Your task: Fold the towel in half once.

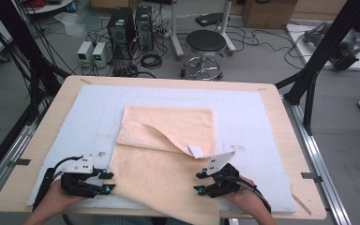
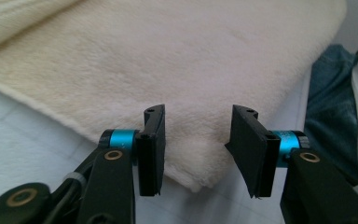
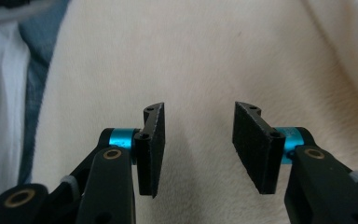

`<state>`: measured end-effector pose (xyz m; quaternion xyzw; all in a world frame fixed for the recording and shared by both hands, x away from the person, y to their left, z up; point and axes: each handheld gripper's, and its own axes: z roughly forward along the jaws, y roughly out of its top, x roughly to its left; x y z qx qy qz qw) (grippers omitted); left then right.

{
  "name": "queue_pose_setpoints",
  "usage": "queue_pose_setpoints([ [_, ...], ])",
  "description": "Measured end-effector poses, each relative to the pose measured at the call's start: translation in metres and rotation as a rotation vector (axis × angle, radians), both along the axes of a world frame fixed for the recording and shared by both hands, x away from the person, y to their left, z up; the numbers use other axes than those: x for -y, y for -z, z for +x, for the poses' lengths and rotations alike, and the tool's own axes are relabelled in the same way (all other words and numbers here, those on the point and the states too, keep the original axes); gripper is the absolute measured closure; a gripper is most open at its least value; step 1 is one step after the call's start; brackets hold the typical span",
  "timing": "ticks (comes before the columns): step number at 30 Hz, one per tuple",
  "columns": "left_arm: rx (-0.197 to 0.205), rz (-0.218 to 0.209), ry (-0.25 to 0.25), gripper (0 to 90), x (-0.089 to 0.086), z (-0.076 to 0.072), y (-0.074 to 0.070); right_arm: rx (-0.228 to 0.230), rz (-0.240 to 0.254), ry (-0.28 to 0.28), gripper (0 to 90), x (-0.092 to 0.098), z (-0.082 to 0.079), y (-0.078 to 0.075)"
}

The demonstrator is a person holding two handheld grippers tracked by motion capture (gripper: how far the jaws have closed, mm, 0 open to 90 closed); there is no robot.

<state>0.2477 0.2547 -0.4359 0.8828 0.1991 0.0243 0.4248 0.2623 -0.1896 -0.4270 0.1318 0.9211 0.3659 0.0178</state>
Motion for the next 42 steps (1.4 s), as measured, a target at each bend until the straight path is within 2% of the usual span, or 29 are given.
queue_pose_setpoints([
  [2,0.021,0.024,0.013,57.2,0.003,-0.002,0.003,0.006,-0.035,-0.018,56.3,-0.003,-0.001,0.007],
  [3,0.05,0.031,0.006,60.6,0.004,-0.003,0.003,0.035,-0.027,-0.02,60.9,-0.004,-0.003,0.008],
  [5,0.066,0.045,-0.004,72.8,0.006,-0.002,0.003,0.034,-0.024,-0.021,72.9,-0.004,-0.002,0.007],
  [6,0.064,0.044,-0.008,79.7,0.007,-0.001,0.002,0.035,-0.022,-0.034,82.0,-0.004,-0.002,0.007],
  [7,0.056,0.045,-0.012,83.5,0.009,0.001,0.001,0.03,-0.026,-0.046,85.1,-0.005,-0.002,0.007],
  [9,0.042,0.029,-0.027,85.3,0.01,0.006,-0.003,0.039,-0.044,-0.054,87.1,-0.008,-0.001,0.003],
  [11,0.038,-0.009,-0.058,85.5,0.009,0.014,-0.012,0.054,-0.025,-0.057,87.3,-0.008,0.002,-0.005],
  [13,0.031,-0.057,-0.099,85.5,0.01,0.028,-0.024,0.076,-0.005,-0.021,87.4,-0.005,0.009,-0.016],
  [14,0.042,-0.059,-0.125,85.3,0.01,0.036,-0.031,0.098,-0.003,0.001,87.4,-0.003,0.016,-0.021],
  [16,0.041,-0.084,-0.184,85.2,0.013,0.055,-0.04,0.119,-0.011,0.062,87.4,0.001,0.032,-0.029],
  [18,0.034,-0.09,-0.235,85.2,0.017,0.075,-0.044,0.12,-0.018,0.132,87.3,0.006,0.052,-0.032],
  [19,0.039,-0.08,-0.258,85.2,0.02,0.083,-0.041,0.118,-0.02,0.156,87.3,0.007,0.061,-0.031],
  [20,0.028,-0.054,-0.28,85.2,0.022,0.092,-0.038,0.109,-0.013,0.179,87.3,0.009,0.069,-0.028],
  [22,0.031,-0.005,-0.315,85.1,0.029,0.105,-0.026,0.087,-0.011,0.216,87.1,0.01,0.082,-0.02],
  [25,0.017,0.007,-0.347,83.3,0.037,0.117,-0.012,0.067,-0.016,0.243,85.2,0.009,0.092,-0.012],
  [27,0.019,-0.003,-0.352,76.5,0.036,0.117,-0.013,0.072,0.0,0.246,78.0,0.009,0.092,-0.012],
  [29,0.027,-0.009,-0.348,67.2,0.031,0.112,-0.02,0.07,0.023,0.234,71.9,0.011,0.087,-0.016],
  [31,0.058,-0.035,-0.34,62.9,0.025,0.104,-0.028,0.085,0.02,0.226,70.2,0.014,0.08,-0.022],
  [34,0.074,-0.051,-0.3,60.1,0.016,0.086,-0.037,0.103,0.043,0.189,67.9,0.018,0.066,-0.029],
  [37,0.076,-0.069,-0.25,60.2,0.011,0.066,-0.032,0.114,0.05,0.139,66.0,0.018,0.05,-0.028],
  [40,0.039,-0.047,-0.189,60.8,0.014,0.054,-0.017,0.115,0.039,0.11,63.8,0.016,0.038,-0.02],
  [42,0.027,0.014,-0.156,60.7,0.02,0.053,-0.008,0.124,0.032,0.107,63.0,0.016,0.032,-0.016],
])
